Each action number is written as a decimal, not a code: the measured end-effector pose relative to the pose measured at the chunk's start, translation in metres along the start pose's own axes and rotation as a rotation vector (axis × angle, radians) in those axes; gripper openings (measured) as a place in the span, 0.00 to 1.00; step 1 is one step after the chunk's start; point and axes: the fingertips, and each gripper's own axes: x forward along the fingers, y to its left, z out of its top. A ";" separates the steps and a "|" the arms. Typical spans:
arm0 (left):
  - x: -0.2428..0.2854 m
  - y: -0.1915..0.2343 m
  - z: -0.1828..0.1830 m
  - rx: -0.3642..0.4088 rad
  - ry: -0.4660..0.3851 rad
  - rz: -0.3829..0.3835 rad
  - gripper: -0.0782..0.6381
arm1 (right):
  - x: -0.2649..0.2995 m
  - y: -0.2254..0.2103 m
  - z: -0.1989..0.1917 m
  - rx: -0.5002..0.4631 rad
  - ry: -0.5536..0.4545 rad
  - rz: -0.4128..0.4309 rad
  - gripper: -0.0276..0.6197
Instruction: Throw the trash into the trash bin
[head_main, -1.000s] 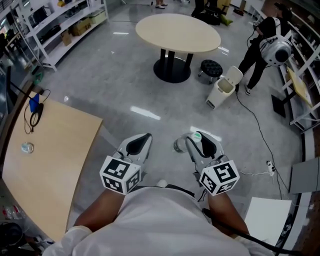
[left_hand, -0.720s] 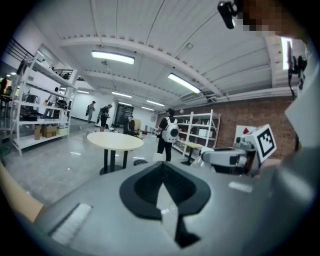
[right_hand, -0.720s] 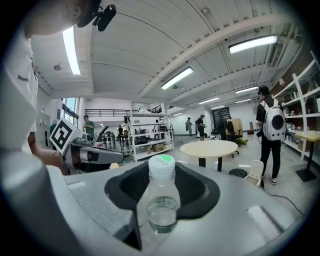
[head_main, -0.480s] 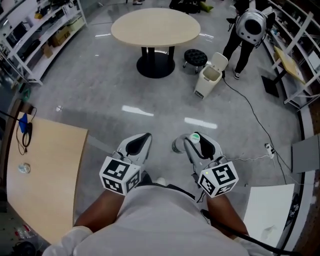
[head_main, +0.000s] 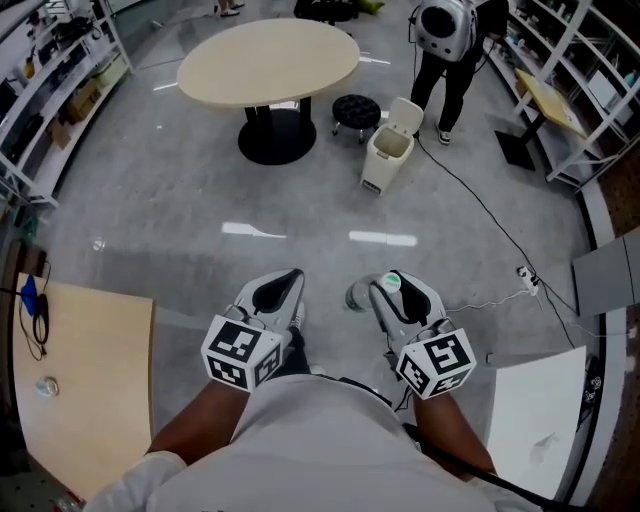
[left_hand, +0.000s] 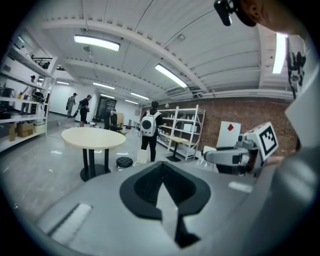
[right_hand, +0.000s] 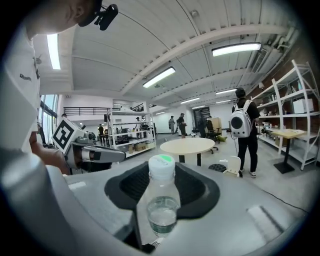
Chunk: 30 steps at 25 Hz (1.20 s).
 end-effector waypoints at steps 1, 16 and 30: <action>0.007 0.002 0.003 0.002 0.002 -0.010 0.12 | 0.003 -0.006 0.000 0.004 0.002 -0.011 0.29; 0.099 0.059 0.059 0.044 0.013 -0.147 0.12 | 0.073 -0.065 0.039 0.018 0.001 -0.139 0.29; 0.162 0.140 0.098 0.088 -0.002 -0.258 0.12 | 0.160 -0.092 0.069 -0.010 -0.011 -0.249 0.29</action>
